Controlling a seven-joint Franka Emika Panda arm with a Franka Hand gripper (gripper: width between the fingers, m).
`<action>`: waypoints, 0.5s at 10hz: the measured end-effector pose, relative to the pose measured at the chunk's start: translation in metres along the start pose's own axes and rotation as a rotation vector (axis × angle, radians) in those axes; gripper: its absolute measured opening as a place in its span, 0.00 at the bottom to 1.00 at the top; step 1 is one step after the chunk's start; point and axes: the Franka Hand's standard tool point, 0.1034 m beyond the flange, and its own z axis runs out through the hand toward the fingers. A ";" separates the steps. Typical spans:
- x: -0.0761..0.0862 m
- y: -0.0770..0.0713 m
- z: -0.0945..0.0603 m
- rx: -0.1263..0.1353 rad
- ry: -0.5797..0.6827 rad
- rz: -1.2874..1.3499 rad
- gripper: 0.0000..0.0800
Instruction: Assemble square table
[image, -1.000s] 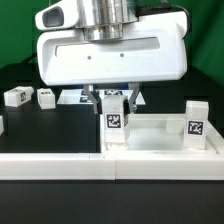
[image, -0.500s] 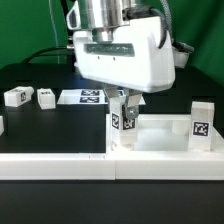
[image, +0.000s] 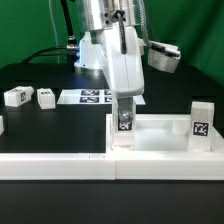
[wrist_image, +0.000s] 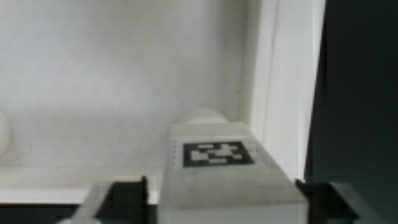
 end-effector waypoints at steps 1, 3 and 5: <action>-0.002 0.003 -0.001 -0.034 0.009 -0.137 0.63; -0.008 -0.002 -0.008 -0.068 0.003 -0.466 0.80; -0.006 -0.001 -0.007 -0.073 -0.003 -0.652 0.81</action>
Offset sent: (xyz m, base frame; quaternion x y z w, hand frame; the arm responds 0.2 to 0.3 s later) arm -0.0066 0.0280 -0.0088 0.0090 -0.0898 -0.4333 0.8967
